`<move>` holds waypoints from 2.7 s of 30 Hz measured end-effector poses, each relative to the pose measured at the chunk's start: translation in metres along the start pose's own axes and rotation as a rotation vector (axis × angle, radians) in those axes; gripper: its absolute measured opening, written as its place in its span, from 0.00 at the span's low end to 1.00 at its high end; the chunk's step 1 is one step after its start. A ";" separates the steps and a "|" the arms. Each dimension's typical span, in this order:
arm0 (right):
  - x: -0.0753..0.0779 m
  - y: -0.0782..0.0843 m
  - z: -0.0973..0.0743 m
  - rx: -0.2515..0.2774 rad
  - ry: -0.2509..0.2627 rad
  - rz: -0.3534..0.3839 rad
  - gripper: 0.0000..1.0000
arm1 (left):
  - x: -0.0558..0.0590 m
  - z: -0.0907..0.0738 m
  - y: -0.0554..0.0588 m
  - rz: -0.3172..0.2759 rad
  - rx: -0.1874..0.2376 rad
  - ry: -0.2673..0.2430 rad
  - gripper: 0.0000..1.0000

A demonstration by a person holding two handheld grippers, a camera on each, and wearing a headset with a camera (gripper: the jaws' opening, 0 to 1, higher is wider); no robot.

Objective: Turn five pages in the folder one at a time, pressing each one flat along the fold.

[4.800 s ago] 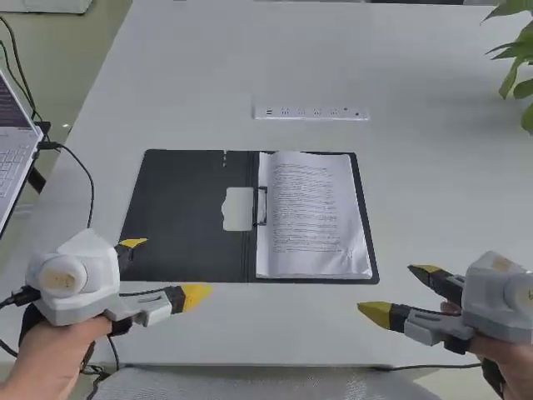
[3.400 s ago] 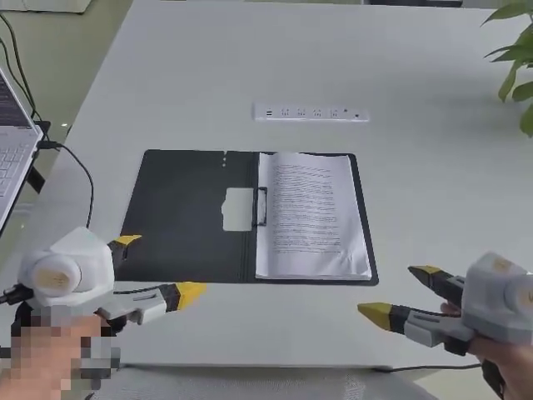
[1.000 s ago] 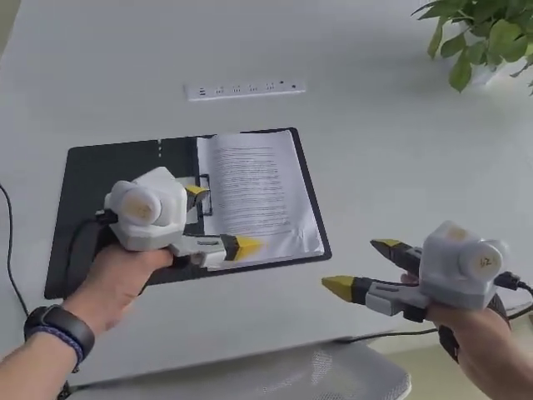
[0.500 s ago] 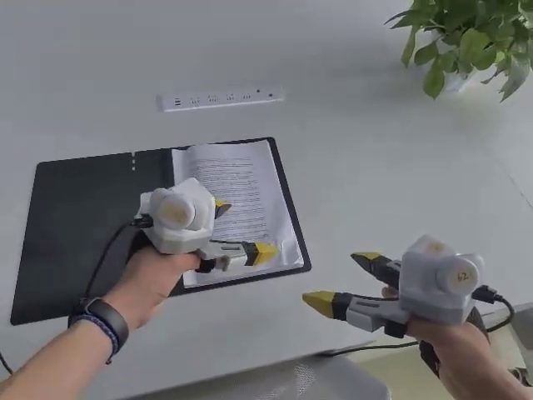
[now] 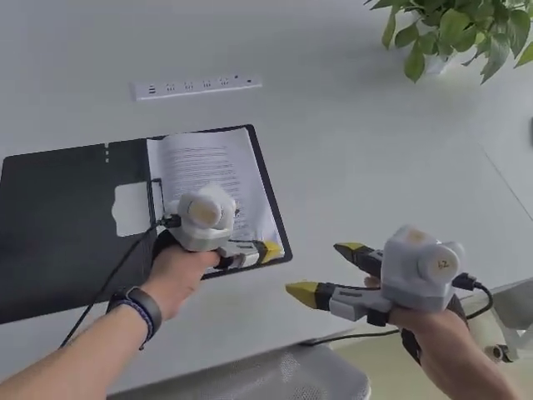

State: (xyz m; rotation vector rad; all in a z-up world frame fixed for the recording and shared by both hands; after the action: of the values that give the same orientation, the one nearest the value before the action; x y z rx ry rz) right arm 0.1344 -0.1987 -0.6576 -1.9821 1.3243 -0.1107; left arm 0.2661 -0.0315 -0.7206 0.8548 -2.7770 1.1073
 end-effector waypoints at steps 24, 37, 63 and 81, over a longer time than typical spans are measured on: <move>0.012 0.003 0.004 0.011 -0.021 0.022 0.71 | 0.003 0.018 0.006 -0.018 -0.039 -0.129 0.49; 0.012 0.004 0.004 0.006 -0.022 0.026 0.70 | 0.021 0.019 0.010 0.039 -0.039 -0.144 0.28; 0.038 -0.027 0.037 0.069 -0.104 0.122 0.63 | 0.029 0.012 0.008 0.009 0.001 -0.061 0.00; 0.062 -0.045 0.100 0.067 -0.271 0.429 0.38 | 0.031 0.005 0.009 -0.004 0.032 -0.057 0.00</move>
State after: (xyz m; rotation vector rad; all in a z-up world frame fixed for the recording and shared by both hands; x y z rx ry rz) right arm 0.2422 -0.1885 -0.7213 -1.5532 1.5057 0.3030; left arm 0.2359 -0.0446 -0.7232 0.9091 -2.8089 1.1471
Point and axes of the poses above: the centre of the closed fingertips' face, and the gripper's own axes: z roughly forward along the fingers, x roughly to its right, y roughly out of its underside, the point moved 10 cm from there along -z, roughly backward along the fingers, and after that the axes turned 13 degrees about -x, right-handed, at the moved point
